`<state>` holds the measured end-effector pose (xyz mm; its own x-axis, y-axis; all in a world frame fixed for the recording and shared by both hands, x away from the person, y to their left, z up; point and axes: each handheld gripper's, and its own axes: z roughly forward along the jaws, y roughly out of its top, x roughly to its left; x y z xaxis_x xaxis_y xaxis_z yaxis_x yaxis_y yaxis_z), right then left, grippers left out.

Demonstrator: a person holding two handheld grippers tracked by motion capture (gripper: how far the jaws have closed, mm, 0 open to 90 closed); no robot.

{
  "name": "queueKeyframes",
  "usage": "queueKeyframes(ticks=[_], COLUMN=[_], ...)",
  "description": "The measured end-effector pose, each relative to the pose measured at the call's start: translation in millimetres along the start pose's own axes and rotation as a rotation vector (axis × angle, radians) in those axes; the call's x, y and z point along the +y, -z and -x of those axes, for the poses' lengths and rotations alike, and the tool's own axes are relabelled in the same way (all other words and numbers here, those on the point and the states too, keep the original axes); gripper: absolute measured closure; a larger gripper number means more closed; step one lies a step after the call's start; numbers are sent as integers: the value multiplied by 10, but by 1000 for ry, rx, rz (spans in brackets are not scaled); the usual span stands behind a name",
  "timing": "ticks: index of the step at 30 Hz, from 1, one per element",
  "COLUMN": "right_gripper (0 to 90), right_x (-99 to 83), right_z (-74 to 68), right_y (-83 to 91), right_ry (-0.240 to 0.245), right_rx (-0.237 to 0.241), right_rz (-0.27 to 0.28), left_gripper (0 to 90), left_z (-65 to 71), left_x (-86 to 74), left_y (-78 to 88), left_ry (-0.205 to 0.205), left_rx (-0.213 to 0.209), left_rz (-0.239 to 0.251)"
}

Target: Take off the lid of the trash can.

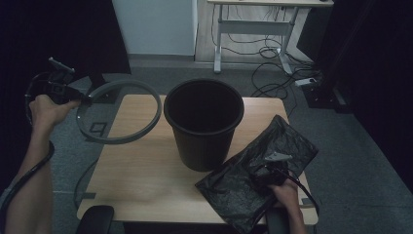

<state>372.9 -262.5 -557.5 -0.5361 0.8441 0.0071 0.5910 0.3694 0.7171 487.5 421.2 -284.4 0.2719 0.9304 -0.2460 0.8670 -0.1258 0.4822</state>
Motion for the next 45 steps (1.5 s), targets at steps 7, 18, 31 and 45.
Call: queueKeyframes(ticks=[7,18,31,45], right_gripper=[0,0,0,0], right_x=[0,0,0,0], right_z=[0,1,0,1], right_y=[0,1,1,1], right_ry=[0,1,0,1], right_rx=[0,0,0,-1], right_rz=[0,-1,-1,-2], left_gripper=[783,784,784,787], left_z=[-7,-34,-123,-119], left_x=[-72,-200,-399,-545], left_y=[-216,-510,-855,-1218], left_ry=[-9,-14,0,-11], left_rx=[-10,-30,-43,-53], left_rz=[-16,-25,-31,-41])
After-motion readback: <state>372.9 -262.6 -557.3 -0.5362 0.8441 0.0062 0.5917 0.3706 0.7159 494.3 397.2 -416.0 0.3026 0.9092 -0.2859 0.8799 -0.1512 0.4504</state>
